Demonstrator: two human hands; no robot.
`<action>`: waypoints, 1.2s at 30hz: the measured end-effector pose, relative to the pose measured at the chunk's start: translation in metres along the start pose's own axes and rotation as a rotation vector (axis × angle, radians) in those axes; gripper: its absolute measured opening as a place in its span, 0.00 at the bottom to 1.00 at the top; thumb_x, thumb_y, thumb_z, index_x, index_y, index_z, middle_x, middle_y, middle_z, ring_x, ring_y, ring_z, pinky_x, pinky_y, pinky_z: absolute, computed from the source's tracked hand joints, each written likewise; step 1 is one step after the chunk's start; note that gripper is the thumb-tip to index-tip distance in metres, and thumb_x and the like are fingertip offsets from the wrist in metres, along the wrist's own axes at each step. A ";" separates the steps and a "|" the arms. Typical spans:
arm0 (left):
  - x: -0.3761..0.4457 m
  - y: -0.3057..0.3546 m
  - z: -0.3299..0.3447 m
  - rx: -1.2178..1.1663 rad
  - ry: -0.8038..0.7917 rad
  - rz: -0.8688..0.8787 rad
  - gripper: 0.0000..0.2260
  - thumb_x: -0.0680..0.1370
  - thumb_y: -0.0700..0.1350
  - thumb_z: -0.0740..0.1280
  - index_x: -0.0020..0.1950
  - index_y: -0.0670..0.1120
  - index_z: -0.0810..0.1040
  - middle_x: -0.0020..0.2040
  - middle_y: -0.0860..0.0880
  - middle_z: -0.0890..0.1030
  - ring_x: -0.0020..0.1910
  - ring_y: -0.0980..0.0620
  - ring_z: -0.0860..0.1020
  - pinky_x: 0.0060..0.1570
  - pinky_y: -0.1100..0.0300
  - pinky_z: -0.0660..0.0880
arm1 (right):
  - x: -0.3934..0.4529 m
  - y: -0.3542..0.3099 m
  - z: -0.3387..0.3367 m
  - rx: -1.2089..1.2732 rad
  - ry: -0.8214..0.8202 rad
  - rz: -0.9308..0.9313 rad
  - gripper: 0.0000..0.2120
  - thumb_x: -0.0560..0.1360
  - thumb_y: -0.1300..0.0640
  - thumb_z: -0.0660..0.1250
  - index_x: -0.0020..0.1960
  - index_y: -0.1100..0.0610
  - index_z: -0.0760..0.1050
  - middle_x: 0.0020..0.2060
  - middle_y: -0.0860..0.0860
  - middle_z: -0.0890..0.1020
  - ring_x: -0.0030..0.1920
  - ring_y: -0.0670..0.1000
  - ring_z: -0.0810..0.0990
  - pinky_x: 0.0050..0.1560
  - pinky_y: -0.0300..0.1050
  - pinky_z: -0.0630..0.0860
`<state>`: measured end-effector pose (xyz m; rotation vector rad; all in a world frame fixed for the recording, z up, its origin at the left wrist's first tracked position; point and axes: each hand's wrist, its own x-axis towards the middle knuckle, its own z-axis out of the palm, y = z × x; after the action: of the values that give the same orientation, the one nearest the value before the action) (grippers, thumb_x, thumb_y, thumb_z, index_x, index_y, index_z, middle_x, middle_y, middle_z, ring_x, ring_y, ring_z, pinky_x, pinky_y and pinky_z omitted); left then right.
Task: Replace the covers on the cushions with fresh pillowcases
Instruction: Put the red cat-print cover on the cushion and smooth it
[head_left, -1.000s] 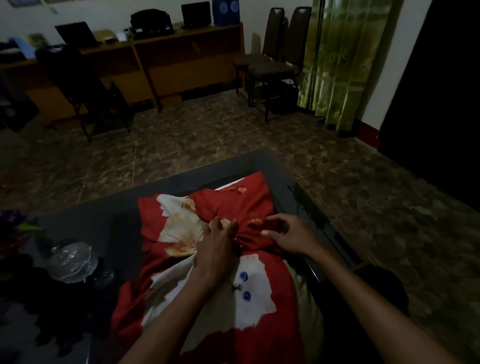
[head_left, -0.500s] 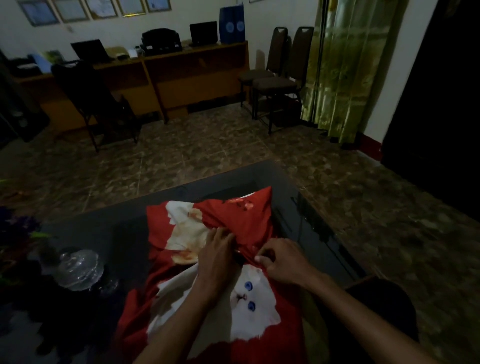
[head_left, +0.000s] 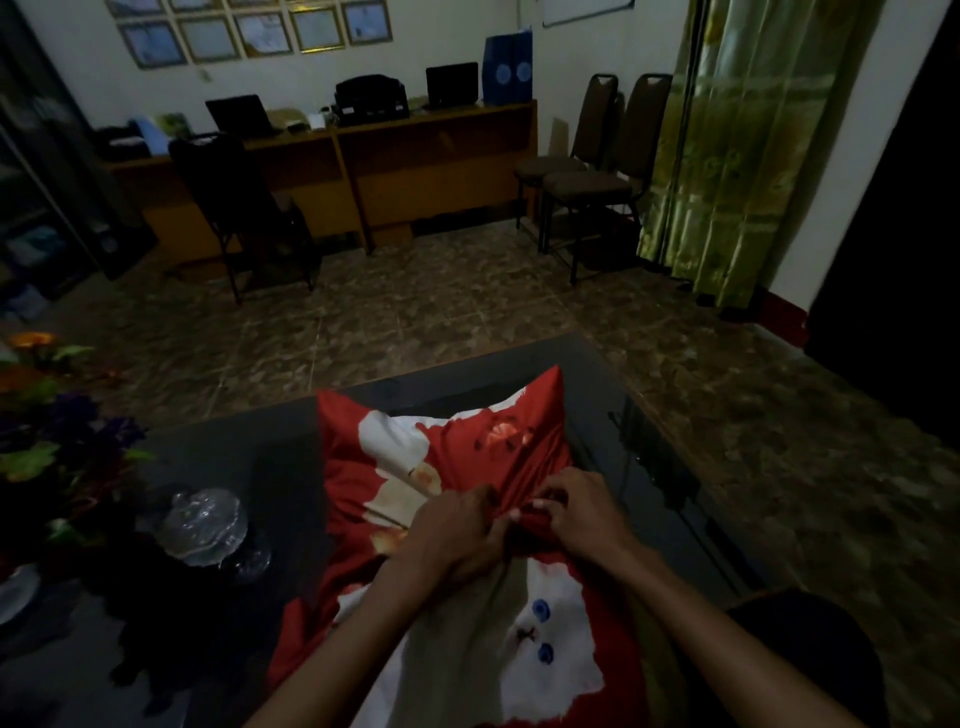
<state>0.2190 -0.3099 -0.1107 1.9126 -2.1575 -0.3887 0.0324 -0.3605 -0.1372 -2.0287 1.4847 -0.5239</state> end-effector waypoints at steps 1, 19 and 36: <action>0.003 -0.002 -0.004 -0.032 0.020 -0.015 0.14 0.83 0.58 0.56 0.55 0.51 0.75 0.48 0.49 0.82 0.45 0.53 0.79 0.49 0.54 0.76 | 0.000 0.000 -0.001 -0.042 0.000 -0.011 0.05 0.78 0.58 0.69 0.47 0.49 0.82 0.44 0.42 0.80 0.43 0.39 0.78 0.50 0.40 0.79; 0.023 -0.020 0.005 0.060 0.219 -0.044 0.02 0.79 0.48 0.68 0.50 0.52 0.80 0.46 0.54 0.82 0.45 0.56 0.81 0.48 0.59 0.79 | 0.039 0.029 0.004 0.342 0.271 0.384 0.11 0.74 0.67 0.71 0.54 0.57 0.82 0.50 0.55 0.86 0.52 0.54 0.83 0.51 0.39 0.72; 0.110 -0.019 0.037 0.074 0.017 -0.187 0.37 0.78 0.72 0.50 0.82 0.54 0.52 0.82 0.49 0.53 0.80 0.45 0.49 0.76 0.40 0.43 | 0.023 0.105 0.008 0.186 -0.094 0.525 0.06 0.70 0.56 0.77 0.45 0.56 0.88 0.43 0.54 0.88 0.42 0.47 0.85 0.43 0.45 0.82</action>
<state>0.2109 -0.4195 -0.1527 2.1590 -2.0149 -0.3282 -0.0323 -0.4041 -0.2108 -1.4229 1.7504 -0.3270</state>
